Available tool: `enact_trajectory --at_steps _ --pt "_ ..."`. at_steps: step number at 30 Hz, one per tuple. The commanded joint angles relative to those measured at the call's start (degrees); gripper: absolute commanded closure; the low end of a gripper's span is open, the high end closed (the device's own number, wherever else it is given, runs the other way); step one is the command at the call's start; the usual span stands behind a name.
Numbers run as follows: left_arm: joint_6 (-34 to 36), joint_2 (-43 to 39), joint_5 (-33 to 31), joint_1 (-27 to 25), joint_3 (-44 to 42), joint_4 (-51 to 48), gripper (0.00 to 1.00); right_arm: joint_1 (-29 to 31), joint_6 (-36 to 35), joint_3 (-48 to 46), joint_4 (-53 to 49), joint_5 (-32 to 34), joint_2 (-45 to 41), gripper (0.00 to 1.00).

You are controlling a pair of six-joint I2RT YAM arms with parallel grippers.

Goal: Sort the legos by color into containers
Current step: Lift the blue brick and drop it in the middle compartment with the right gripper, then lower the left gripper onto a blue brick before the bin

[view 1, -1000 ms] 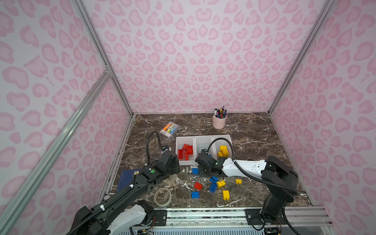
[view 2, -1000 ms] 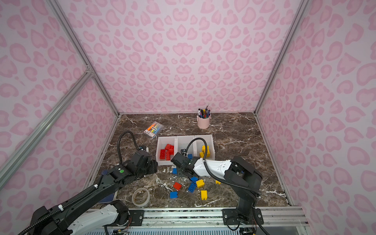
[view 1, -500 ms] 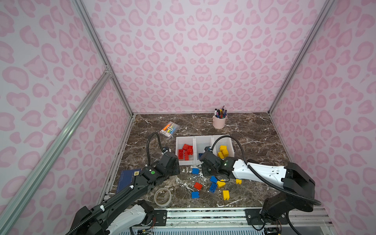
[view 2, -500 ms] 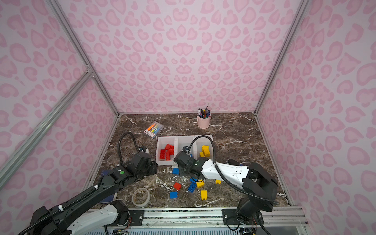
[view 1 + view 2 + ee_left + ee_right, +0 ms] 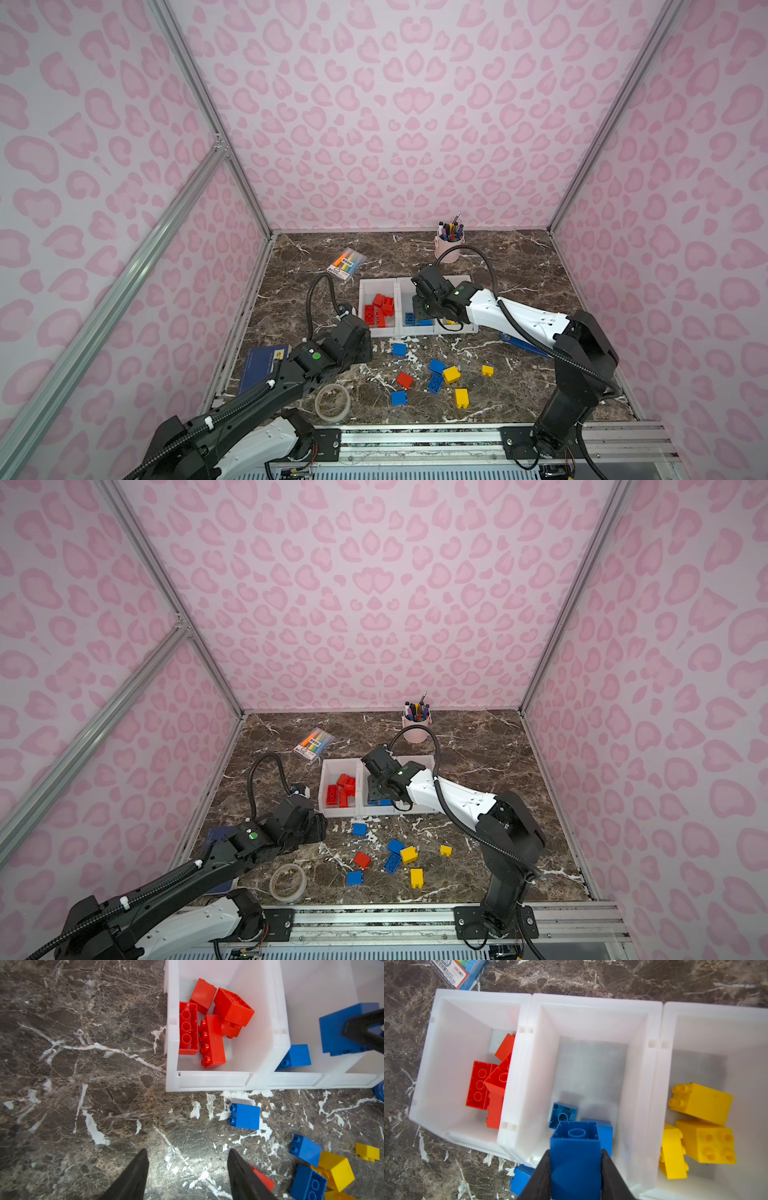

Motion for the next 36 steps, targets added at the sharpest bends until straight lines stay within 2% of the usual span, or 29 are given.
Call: enact_trajectory --at_steps 1,3,6,28,36 --pt "-1.39 0.28 -0.89 -0.71 -0.35 0.38 0.37 -0.58 -2.09 1.44 -0.92 -0.96 1.12 0.49" --pt "-1.46 0.49 -0.89 -1.02 -0.37 0.39 0.37 -0.78 -2.11 1.56 -1.02 -0.93 0.83 0.43" --pt "-1.55 0.87 -0.89 -1.41 -0.41 0.53 0.37 -0.87 -1.86 0.87 -1.03 -0.68 -0.17 0.39" --pt "-1.23 5.7 0.72 -4.13 1.06 3.06 0.37 -0.87 0.58 -6.21 -0.32 0.51 -8.91 0.38" --pt "0.17 10.17 2.41 -5.21 2.55 5.24 0.36 -0.8 1.52 -9.1 -0.1 0.72 -11.68 0.38"
